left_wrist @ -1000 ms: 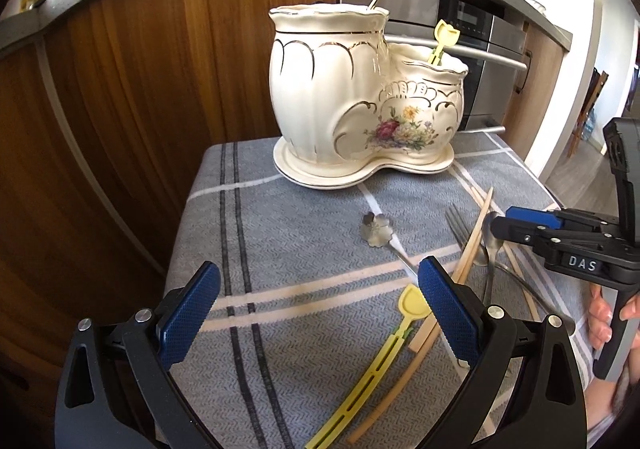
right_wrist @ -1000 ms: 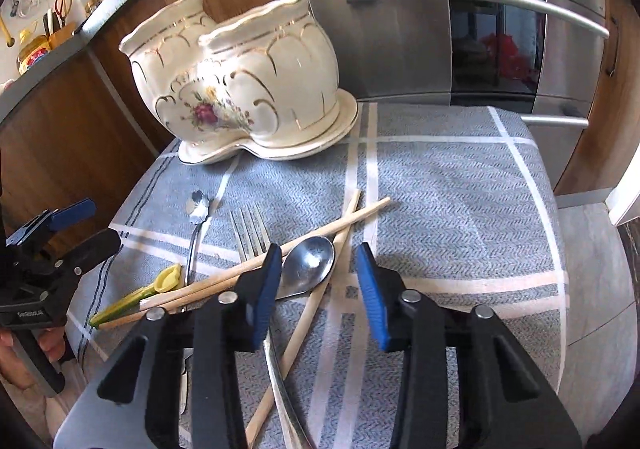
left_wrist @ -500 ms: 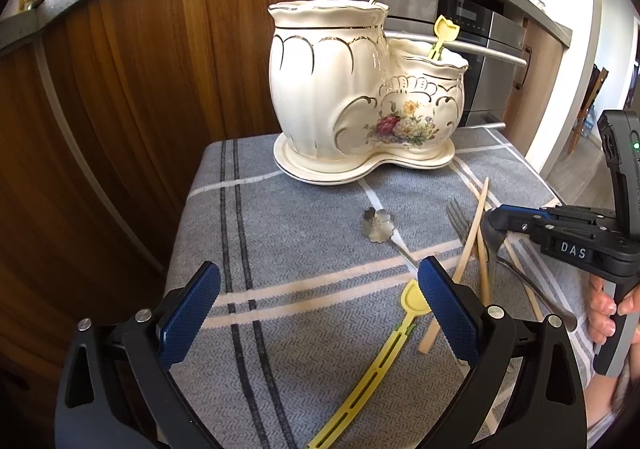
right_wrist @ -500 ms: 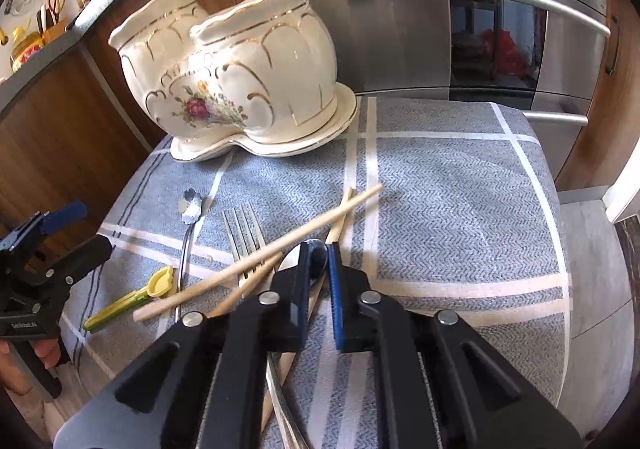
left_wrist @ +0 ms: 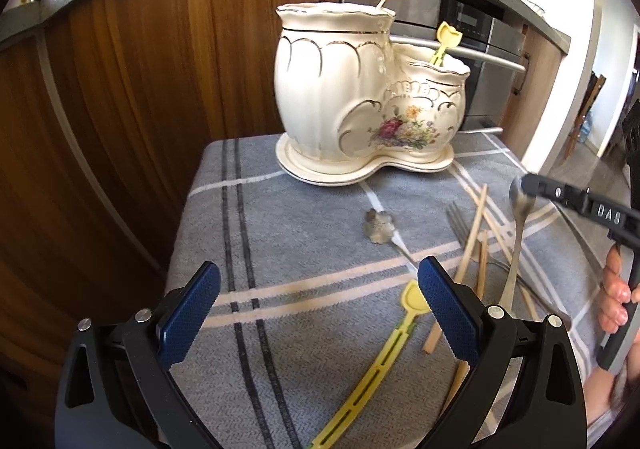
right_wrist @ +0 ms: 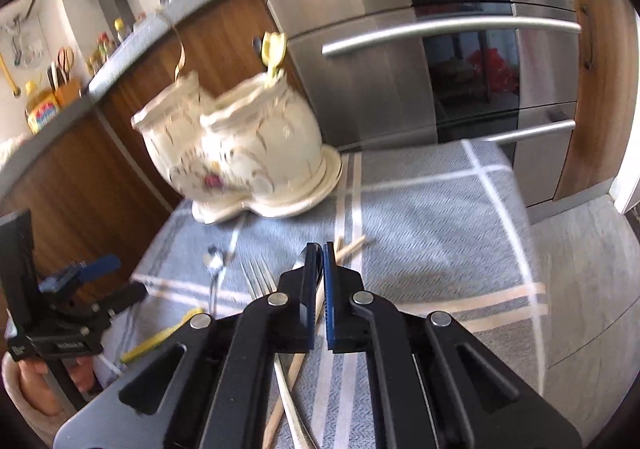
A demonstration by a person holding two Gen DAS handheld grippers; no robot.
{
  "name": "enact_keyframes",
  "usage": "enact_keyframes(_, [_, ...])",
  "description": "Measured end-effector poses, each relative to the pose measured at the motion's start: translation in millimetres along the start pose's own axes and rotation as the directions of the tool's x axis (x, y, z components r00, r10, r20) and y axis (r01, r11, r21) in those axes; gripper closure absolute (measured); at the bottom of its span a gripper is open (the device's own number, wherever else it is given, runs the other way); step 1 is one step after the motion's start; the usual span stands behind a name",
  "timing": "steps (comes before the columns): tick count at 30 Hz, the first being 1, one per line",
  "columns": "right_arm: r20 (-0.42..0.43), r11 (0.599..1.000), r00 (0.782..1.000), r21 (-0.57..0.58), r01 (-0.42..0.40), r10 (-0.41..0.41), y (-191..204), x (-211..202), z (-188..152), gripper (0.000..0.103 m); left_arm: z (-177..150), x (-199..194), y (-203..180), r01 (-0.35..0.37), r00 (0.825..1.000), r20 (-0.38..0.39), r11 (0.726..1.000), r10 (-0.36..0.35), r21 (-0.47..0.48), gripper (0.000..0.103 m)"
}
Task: Organize utensils
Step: 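Grasp another wooden chopstick with the left gripper while the right gripper lifts its chopstick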
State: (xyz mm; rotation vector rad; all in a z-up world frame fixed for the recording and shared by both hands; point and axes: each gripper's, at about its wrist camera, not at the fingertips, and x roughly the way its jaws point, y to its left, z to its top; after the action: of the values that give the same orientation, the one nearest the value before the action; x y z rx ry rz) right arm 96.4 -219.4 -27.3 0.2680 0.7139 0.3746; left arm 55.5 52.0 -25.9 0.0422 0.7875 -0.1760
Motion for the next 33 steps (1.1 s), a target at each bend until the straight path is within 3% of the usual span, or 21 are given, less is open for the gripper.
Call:
enact_keyframes(9, [0.109, 0.999, 0.994, 0.049, -0.015, 0.01, -12.1, -32.3, 8.2, 0.1, -7.0, -3.1, -32.0, 0.139, 0.99, -0.039, 0.983, -0.135, 0.124, 0.008])
enact_keyframes(16, [0.167, 0.996, 0.986, 0.083, -0.018, 0.004, -23.0, -53.4, 11.1, 0.1, -10.4, -4.6, -78.9, 0.251, 0.968, -0.081, 0.93, -0.238, 0.268, 0.048])
enact_keyframes(24, [0.187, 0.993, 0.982, 0.115, -0.004, -0.018, -41.5, -68.2, 11.4, 0.1, -6.2, 14.8, -102.5, 0.289, 0.956, -0.135, 0.908, -0.259, 0.303, 0.072])
enact_keyframes(29, [0.182, 0.995, 0.983, 0.104, -0.002, -0.017, -42.1, -69.0, 9.3, 0.1, -6.5, 27.0, -118.1, 0.269, 0.961, -0.154, 0.9, -0.228, 0.344, 0.074])
enact_keyframes(33, [0.178, 0.995, 0.984, 0.101, -0.007, -0.011, -41.9, -68.5, 8.4, 0.1, -7.1, 41.8, -124.5, 0.241, 0.965, -0.183, 0.902, -0.185, 0.358, 0.084])
